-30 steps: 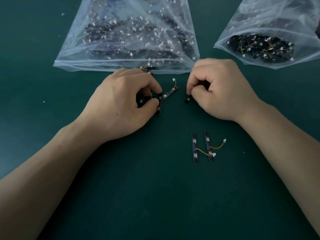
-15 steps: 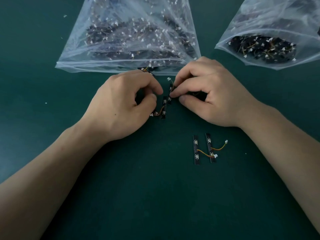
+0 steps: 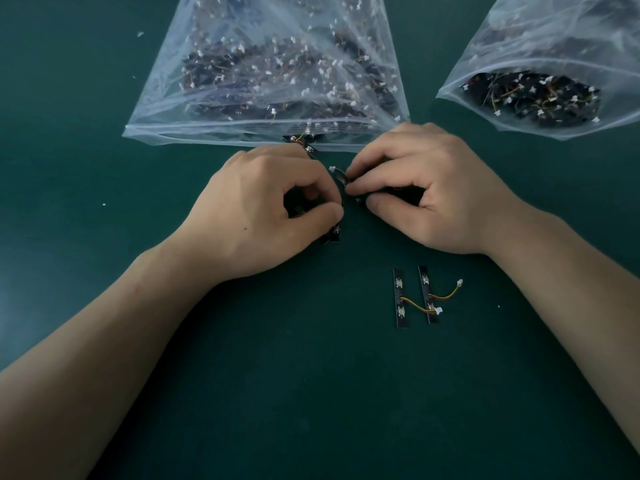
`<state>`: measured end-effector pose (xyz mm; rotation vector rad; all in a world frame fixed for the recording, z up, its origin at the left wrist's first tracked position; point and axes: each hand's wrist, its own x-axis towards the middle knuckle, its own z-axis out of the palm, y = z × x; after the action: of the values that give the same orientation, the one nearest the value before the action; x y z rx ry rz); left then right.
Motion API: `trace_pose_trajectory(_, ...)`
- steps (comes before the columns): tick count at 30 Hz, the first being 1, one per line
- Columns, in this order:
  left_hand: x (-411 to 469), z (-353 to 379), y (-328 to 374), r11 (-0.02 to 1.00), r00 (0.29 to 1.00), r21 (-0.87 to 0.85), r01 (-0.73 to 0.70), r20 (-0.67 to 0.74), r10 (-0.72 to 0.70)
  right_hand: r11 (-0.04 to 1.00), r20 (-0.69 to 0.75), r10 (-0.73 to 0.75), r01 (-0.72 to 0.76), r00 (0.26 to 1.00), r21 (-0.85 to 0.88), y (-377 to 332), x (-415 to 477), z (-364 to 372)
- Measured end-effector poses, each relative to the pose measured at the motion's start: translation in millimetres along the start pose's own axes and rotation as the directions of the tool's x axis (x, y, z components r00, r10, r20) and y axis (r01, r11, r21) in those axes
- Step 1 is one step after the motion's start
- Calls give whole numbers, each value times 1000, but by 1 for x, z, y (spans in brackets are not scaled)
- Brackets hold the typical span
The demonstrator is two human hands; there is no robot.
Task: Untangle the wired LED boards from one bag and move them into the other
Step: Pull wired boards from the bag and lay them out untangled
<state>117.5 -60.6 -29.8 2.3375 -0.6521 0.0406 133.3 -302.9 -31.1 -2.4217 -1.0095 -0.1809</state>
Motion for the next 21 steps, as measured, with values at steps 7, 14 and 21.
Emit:
trace_pose_trajectory(7, -2, 0, 0, 1000, 1000, -6, 4, -8, -4, 988, -121, -42, 59, 992, 144, -4, -4, -3)
trace_pose_trajectory(14, -1, 3, 1, 996, 991, 61, 59, -122, -52, 960, -239, 205, -148, 949, 239, -3, -3, -4)
trace_pose_trajectory(21, -1, 22, 22, 965, 947, 78, 252, -225, -229, 977, -183, 179, -151, 967, 153, -6, 2, -2)
